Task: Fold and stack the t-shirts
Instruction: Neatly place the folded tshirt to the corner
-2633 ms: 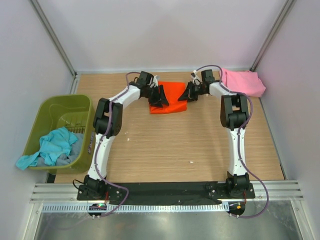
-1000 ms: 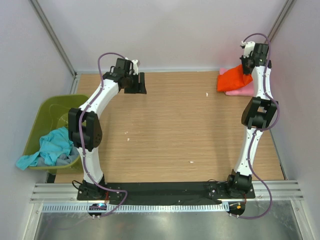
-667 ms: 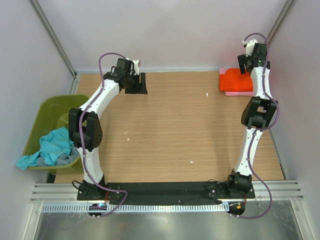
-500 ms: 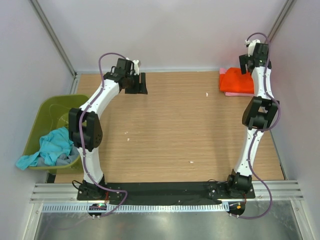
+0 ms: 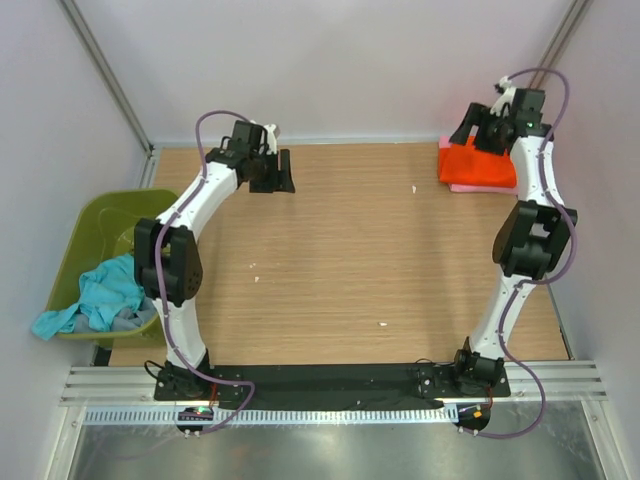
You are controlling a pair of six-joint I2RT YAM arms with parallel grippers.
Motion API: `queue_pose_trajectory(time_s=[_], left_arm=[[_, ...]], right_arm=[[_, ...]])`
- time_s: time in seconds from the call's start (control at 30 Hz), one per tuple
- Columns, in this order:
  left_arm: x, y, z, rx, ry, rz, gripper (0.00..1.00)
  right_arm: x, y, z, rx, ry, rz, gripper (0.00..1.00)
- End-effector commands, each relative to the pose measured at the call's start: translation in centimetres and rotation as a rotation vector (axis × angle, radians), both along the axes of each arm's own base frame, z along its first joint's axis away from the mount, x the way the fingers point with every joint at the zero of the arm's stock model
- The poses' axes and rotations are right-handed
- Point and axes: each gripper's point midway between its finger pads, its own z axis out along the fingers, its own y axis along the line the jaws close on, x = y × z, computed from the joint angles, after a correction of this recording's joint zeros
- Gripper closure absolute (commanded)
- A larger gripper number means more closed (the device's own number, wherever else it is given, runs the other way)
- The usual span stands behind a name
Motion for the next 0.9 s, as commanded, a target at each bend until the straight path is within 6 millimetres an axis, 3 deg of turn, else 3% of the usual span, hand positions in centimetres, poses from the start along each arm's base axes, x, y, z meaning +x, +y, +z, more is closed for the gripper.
queue_pose_trajectory(time_s=[0.0, 0.1, 0.13, 0.17, 0.23, 0.57, 0.77, 0.87], left_arm=[[-0.5, -0.3, 2.9, -0.040, -0.058, -0.004, 0.35], [-1.0, -0.1, 2.7, -0.032, -0.055, -0.006, 0.35], [-1.3, 0.0, 2.4, -0.029, -0.051, -0.008, 0.35], [-1.4, 0.1, 2.3, -0.024, -0.049, -0.006, 0.35], [-1.5, 0.3, 2.1, -0.012, -0.048, -0.006, 0.35], [-1.2, 0.7, 2.0, 0.009, -0.058, 0.005, 0.34], [-1.2, 0.6, 1.6, 0.004, -0.048, 0.004, 0.35], [-1.3, 0.4, 1.4, -0.002, -0.040, 0.004, 0.35]], right_arm=[[-1.5, 5.1, -7.0, 0.307, 0.214, 0.083, 0.14], [0.2, 4.4, -8.5, 0.261, 0.223, 0.044, 0.14], [1.1, 4.2, -7.6, 0.234, 0.188, 0.051, 0.14], [1.4, 3.9, -8.7, 0.217, 0.203, 0.046, 0.15], [2.4, 4.0, -8.2, 0.100, 0.165, 0.069, 0.17], [1.0, 7.3, -11.5, 0.023, 0.250, 0.146, 0.19], [1.1, 7.5, -12.3, 0.027, 0.255, 0.153, 0.20], [1.3, 7.1, -13.7, 0.018, 0.278, 0.132, 0.19]])
